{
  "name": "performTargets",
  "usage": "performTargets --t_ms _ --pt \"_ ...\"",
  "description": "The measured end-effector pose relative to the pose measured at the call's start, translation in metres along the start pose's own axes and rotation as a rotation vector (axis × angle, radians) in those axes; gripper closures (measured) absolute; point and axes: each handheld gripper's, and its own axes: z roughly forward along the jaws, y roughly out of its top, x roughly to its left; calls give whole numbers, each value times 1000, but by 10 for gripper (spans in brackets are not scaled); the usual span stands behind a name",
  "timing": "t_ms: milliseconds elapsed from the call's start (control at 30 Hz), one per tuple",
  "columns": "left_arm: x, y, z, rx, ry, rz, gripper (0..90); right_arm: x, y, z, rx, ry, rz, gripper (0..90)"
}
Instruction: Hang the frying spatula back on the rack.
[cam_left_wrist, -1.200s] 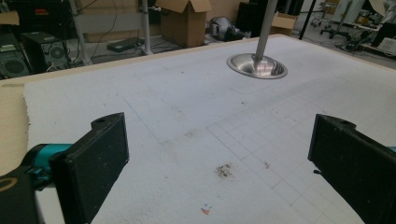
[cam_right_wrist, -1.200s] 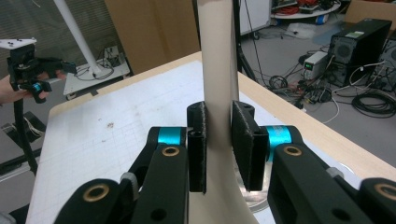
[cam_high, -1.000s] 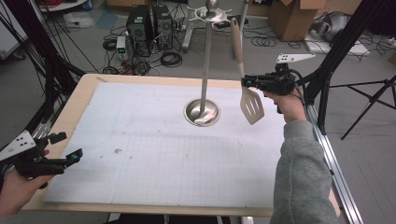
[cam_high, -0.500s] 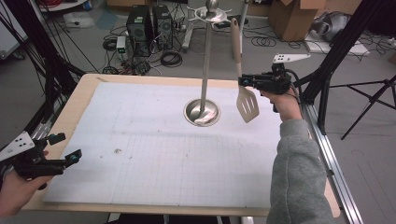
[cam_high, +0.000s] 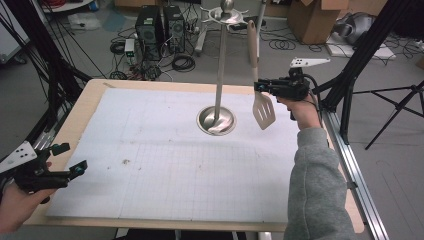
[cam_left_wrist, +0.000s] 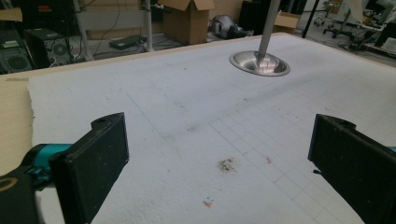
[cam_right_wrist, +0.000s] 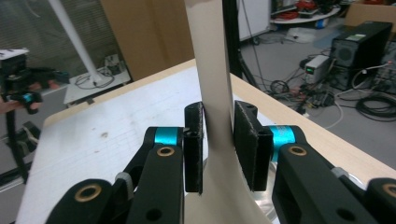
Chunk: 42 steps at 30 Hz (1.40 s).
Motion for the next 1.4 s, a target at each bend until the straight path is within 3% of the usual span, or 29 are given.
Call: performTargets --t_ms 200,333,567,1200,1400 --pt "0 0 -1 2 1 2 56 1 -1 1 6 -49 -7 579" --pt "0 0 -1 4 1 3 56 4 0 2 23 -101 -49 435" --pt "0 0 0 4 0 4 56 8 1 2 13 -138 -76 317" --pt "-1 1 1 3 -3 6 56 20 4 -2 6 -177 -99 262" --pt "-1 2 4 -3 -8 10 56 27 -3 -6 -33 -185 -112 254"
